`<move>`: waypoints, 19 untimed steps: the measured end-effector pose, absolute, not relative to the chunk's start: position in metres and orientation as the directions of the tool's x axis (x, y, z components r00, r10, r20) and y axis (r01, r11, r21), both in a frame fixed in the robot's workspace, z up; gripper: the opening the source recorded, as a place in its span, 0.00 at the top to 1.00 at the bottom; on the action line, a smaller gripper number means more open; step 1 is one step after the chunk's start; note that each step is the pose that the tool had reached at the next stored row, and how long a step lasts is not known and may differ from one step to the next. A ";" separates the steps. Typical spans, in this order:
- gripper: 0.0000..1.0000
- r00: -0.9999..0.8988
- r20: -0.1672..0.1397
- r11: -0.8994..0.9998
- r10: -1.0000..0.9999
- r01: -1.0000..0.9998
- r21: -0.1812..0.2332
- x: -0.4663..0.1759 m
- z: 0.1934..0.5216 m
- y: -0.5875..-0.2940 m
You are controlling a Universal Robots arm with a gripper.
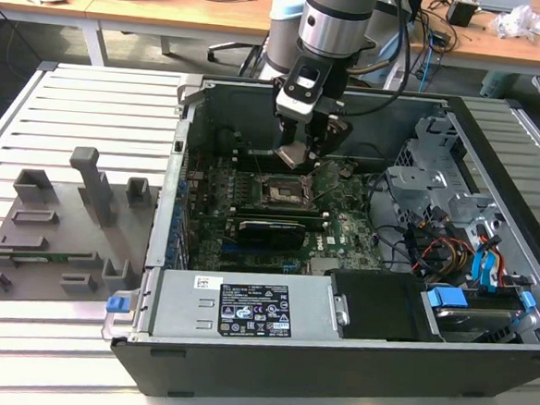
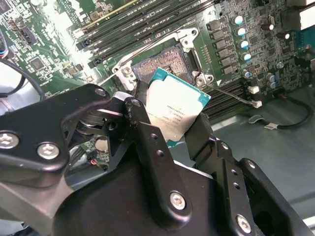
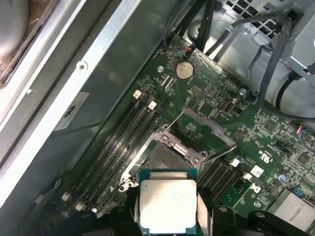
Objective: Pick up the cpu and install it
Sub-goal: 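Place the cpu into insertion slot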
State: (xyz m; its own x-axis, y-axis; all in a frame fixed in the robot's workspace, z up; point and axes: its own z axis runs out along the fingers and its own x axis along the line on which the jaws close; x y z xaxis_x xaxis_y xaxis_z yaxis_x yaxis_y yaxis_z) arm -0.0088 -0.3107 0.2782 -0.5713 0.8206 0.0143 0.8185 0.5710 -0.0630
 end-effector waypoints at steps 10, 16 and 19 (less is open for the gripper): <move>0.45 -0.524 0.014 0.524 0.851 0.849 -0.063 -0.009 0.278 -0.311; 0.45 -0.491 0.013 0.491 0.871 0.869 -0.064 -0.009 0.278 -0.311; 0.45 -0.480 0.013 0.480 0.877 0.875 -0.064 -0.009 0.278 -0.311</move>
